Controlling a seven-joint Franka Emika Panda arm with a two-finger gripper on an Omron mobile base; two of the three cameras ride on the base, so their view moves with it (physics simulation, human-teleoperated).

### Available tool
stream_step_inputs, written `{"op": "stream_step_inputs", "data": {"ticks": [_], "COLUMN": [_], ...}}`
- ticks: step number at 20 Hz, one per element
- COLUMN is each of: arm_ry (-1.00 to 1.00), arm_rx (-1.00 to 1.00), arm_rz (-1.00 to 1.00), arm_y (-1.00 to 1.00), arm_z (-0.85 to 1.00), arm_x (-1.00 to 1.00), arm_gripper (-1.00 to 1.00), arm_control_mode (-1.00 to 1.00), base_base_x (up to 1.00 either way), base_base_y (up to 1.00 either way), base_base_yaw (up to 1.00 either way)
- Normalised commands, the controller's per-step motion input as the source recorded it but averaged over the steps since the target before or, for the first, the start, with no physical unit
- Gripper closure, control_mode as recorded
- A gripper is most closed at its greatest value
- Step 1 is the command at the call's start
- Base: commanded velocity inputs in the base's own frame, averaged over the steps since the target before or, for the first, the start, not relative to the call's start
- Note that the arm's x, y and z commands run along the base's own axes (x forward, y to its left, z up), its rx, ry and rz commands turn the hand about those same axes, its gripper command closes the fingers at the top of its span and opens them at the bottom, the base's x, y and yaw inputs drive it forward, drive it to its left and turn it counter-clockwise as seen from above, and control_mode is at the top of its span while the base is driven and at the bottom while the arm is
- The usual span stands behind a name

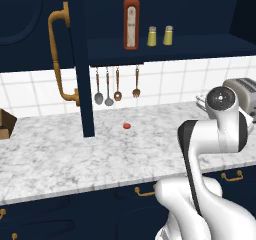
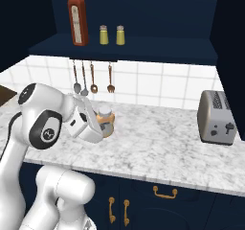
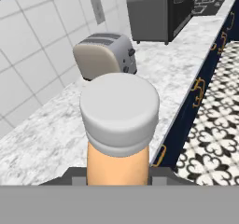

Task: Put the shaker and condiment bottle from the counter next to their counterparts in the cabinet.

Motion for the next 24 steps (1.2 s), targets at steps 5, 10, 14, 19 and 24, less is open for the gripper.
{"op": "stream_step_inputs", "data": {"ticks": [5,10,14,19,24], "arm_ry": [-0.24,-0.14,0.00,0.00,-0.08], "arm_rx": [-0.12,-0.06,-0.07,-0.02,-0.01], "arm_rz": [0.32,0.32,0.28,0.22,0.17], "arm_y": [0.07,0.00,0.05,0.00,0.00], "arm_z": [1.00,1.00,0.46,0.42,0.62], "arm_x": [-0.23,-0.22,-0.03,-0.02,-0.08], "arm_gripper": [1.00,1.00,1.00,1.00,1.00], "arm_control_mode": [-1.00,-1.00,-1.00,-1.00,-1.00], "base_base_x": [0.00,0.00,0.00,0.00,0.00], "base_base_y": [0.00,0.00,0.00,0.00,0.00], "base_base_yaw": [0.00,0.00,0.00,0.00,0.00]}}
